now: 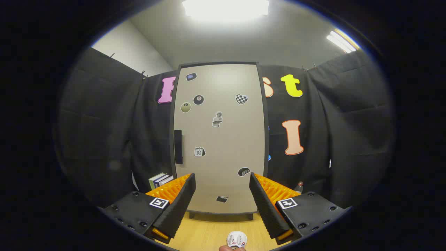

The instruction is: Open the shoe cabinet door, grab the shoes and put them into the shoe cabinet, then close the shoe cabinet door.

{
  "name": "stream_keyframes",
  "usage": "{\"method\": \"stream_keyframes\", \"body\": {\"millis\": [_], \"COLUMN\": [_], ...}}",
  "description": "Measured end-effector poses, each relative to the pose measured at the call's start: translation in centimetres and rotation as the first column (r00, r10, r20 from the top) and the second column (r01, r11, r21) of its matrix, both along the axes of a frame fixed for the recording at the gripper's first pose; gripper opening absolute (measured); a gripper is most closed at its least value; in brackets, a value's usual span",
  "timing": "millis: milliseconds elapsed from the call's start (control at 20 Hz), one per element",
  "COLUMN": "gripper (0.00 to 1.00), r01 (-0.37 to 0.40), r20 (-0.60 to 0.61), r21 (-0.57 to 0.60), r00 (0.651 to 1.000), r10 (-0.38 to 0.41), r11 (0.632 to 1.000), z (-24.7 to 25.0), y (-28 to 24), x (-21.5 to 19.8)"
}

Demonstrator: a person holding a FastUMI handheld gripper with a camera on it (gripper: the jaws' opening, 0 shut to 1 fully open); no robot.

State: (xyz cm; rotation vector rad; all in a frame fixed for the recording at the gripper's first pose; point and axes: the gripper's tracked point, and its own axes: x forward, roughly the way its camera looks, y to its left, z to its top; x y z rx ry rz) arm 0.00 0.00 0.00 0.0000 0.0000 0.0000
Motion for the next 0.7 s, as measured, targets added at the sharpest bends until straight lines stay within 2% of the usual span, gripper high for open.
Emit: {"method": "stream_keyframes", "body": {"millis": [700], "gripper": [0.97], "r01": [-0.025], "r20": [-0.007], "r21": [0.001], "r00": [1.0], "r10": [0.025], "r11": [1.0], "z": [0.58], "y": [1.04], "x": [-0.37]}}
